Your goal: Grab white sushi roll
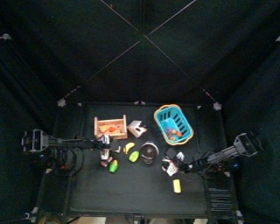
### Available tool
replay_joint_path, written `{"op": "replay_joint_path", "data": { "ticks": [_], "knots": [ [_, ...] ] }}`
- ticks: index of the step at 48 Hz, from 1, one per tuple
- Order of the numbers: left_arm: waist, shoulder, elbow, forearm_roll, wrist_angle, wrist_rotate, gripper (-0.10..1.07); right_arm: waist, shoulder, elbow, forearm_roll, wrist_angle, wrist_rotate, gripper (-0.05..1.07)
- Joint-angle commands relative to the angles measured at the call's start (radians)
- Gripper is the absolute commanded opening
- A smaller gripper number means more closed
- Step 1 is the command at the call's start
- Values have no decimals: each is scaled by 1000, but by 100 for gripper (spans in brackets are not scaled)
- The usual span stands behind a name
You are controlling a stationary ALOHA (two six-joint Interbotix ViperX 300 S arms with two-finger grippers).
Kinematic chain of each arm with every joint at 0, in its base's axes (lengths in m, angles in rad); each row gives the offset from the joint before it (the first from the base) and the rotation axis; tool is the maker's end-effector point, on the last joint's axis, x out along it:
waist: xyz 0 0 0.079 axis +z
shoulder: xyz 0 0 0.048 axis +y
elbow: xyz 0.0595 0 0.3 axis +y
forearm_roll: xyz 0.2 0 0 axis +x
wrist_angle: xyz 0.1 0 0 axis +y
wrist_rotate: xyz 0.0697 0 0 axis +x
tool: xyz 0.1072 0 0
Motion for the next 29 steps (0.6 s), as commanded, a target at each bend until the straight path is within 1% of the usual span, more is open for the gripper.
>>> {"op": "replay_joint_path", "data": {
  "ticks": [1, 14, 22, 26, 29],
  "knots": [
    [14, 17, -28, 23, -14, 0, 103, -3, -9, -6, -2, -3, 0, 86],
    [14, 86, -25, 23, -14, -2, 103, -5, -9, -2, 0, -3, 0, 86],
    [9, 94, -34, 26, -14, -2, 102, -5, -8, 0, 2, -3, 0, 86],
    [9, 91, -35, 26, -14, -2, 100, -5, -9, 2, 2, -3, 2, 86],
    [8, 91, -35, 26, -14, -2, 95, -3, -9, 3, 2, -3, 2, 86]
  ]
}}
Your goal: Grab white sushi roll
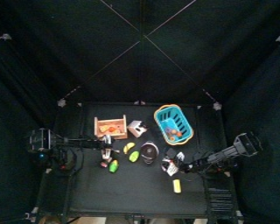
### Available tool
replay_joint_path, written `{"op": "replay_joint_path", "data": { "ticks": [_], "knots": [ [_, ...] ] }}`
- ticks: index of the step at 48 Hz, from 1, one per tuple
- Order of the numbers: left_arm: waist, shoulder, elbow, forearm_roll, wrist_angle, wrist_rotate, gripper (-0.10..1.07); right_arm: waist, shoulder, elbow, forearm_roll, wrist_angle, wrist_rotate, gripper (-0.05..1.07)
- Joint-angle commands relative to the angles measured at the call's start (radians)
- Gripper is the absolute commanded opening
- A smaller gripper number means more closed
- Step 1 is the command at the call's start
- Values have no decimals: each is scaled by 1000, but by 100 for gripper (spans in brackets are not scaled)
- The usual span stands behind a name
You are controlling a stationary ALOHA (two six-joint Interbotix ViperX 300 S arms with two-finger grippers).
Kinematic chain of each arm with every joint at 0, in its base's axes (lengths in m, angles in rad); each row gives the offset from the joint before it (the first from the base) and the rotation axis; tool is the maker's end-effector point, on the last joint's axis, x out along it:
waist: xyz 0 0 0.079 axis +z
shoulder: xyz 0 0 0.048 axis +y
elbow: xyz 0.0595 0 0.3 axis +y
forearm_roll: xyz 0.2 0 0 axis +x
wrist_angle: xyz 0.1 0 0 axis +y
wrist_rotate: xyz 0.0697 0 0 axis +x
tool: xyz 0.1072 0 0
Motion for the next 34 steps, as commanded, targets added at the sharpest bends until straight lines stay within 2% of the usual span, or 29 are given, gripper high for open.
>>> {"op": "replay_joint_path", "data": {
  "ticks": [1, 8, 14, 34],
  "knots": [
    [0, -6, -20, 2, -5, -2, 92, -3, -9, -6, -2, -2, 2, 86],
    [0, -6, -23, 2, 0, -2, 72, -3, -8, -2, 8, 0, 2, 86],
    [-2, -20, -28, -2, 3, -2, 61, -3, -8, -2, 9, -2, 2, 86],
    [-5, -133, -21, -35, 23, -2, 61, -3, -8, -2, 12, -2, 2, 86]
  ]
}}
